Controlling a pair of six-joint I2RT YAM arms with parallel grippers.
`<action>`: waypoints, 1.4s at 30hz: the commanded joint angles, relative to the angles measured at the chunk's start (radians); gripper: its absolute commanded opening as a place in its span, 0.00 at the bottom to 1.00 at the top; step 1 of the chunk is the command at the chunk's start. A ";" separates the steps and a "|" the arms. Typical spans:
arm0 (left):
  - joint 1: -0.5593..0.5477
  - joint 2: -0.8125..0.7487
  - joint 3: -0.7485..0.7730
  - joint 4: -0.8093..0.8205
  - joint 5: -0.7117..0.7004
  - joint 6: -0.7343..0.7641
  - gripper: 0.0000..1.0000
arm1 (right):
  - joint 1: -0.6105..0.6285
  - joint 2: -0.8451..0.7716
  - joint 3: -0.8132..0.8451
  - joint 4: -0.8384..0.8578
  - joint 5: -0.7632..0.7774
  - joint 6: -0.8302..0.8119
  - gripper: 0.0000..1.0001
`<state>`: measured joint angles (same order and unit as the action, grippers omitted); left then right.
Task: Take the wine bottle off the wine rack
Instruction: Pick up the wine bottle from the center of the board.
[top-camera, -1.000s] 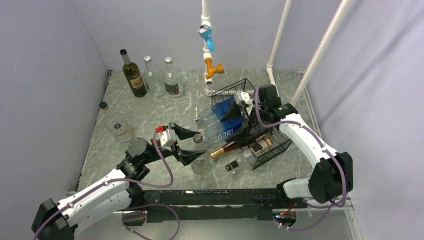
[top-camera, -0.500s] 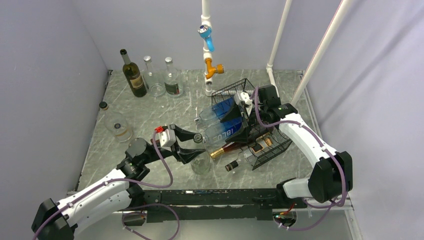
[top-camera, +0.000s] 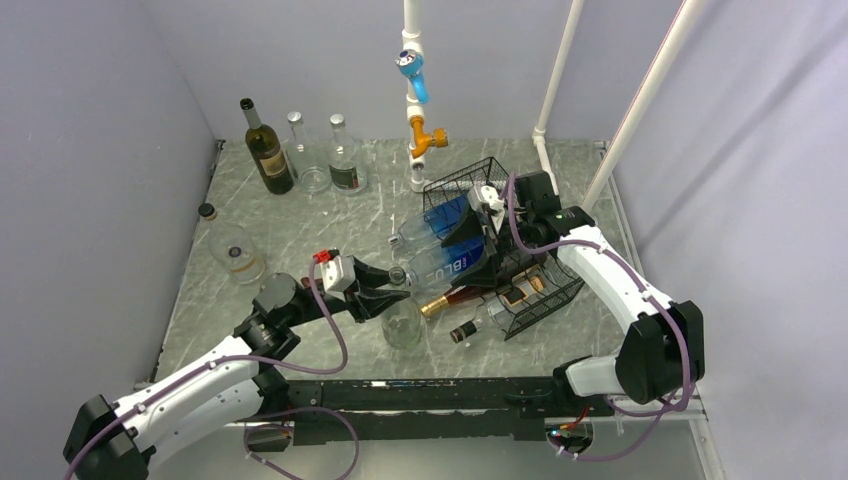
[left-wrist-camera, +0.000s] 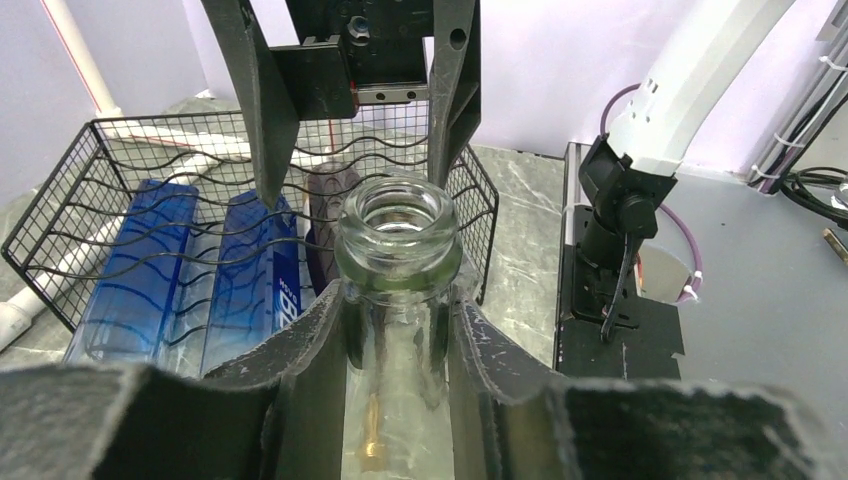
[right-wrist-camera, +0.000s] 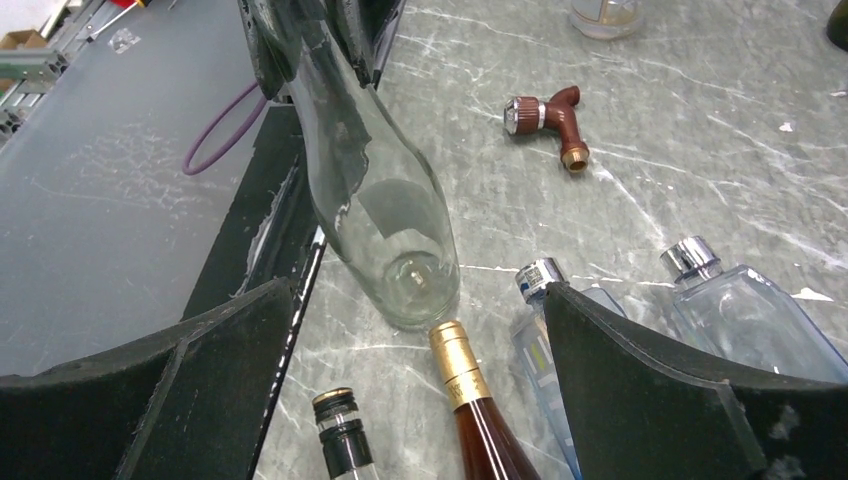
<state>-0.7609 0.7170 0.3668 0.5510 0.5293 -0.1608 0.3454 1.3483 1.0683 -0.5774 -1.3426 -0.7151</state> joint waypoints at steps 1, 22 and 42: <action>-0.003 -0.023 0.066 -0.005 0.008 -0.015 0.00 | -0.005 0.000 0.021 -0.001 -0.045 -0.037 0.99; -0.002 -0.070 0.299 -0.210 -0.284 0.081 0.00 | -0.007 0.007 0.025 -0.018 -0.042 -0.055 0.99; 0.089 0.065 0.477 -0.270 -0.358 0.192 0.00 | -0.009 0.017 0.039 -0.061 -0.039 -0.093 0.99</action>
<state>-0.7132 0.7952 0.7376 0.0837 0.1612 0.0185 0.3416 1.3624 1.0687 -0.6376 -1.3437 -0.7685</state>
